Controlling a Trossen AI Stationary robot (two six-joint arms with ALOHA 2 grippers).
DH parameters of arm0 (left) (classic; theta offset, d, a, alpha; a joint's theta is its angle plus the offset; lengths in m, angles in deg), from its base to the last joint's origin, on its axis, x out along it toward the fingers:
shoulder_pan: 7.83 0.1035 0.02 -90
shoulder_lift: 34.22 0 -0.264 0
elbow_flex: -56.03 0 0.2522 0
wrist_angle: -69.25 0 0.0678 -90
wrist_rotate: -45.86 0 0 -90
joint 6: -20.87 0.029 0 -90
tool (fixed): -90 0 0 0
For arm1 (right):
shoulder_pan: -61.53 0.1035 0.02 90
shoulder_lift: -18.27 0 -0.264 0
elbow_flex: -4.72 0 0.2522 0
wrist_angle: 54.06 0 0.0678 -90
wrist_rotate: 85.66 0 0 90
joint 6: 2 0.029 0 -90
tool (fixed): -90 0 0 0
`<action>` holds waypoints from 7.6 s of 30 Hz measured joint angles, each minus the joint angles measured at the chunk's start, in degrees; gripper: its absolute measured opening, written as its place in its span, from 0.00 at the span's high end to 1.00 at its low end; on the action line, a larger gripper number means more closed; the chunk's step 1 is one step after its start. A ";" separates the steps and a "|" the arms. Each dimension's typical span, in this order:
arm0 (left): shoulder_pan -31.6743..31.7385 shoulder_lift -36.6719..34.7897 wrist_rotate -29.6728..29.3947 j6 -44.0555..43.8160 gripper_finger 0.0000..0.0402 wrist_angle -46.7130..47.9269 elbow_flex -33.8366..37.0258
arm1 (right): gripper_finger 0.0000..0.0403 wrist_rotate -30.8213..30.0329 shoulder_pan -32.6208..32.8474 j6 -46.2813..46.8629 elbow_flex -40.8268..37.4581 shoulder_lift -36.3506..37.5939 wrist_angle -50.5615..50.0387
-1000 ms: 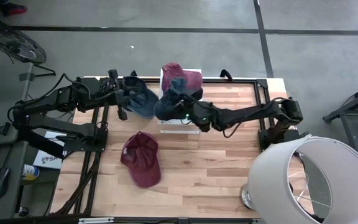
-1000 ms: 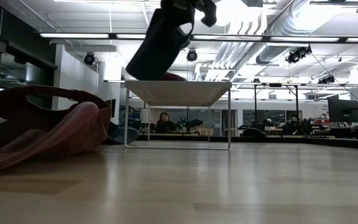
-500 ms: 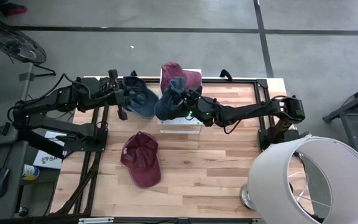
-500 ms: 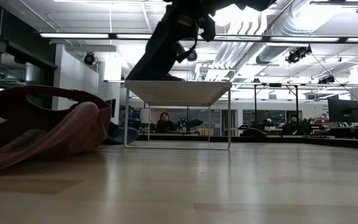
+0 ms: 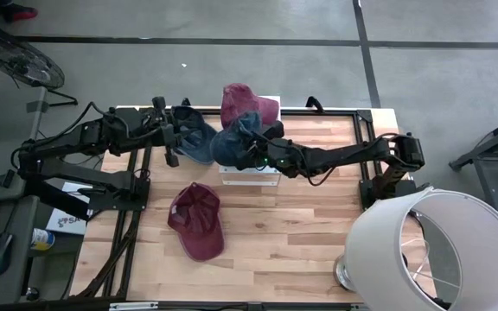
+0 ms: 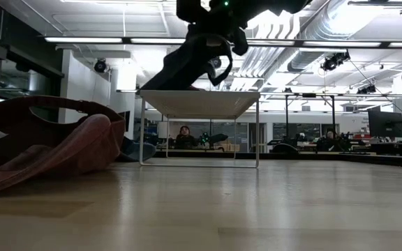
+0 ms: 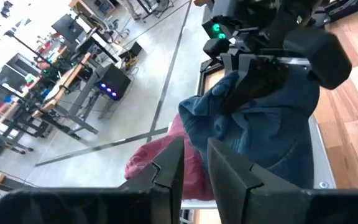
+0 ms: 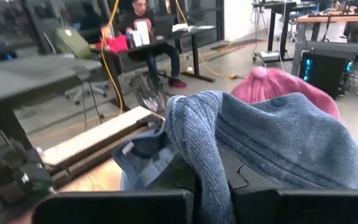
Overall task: Pick & Place hat
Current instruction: Put the bottom blue cap on the shelf
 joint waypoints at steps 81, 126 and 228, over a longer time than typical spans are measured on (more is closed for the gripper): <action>45.75 46.10 45.92 -29.36 0.83 -20.38 -14.88 | 0.97 -12.64 3.53 13.11 0.09 3.45 -24.09; 42.23 46.10 45.23 -26.98 0.83 -13.47 -14.84 | 0.60 -7.03 3.53 7.03 0.07 10.85 -22.97; 31.39 24.37 45.62 -19.84 0.83 0.83 -14.88 | 0.57 33.63 12.16 53.23 26.13 0.39 -80.86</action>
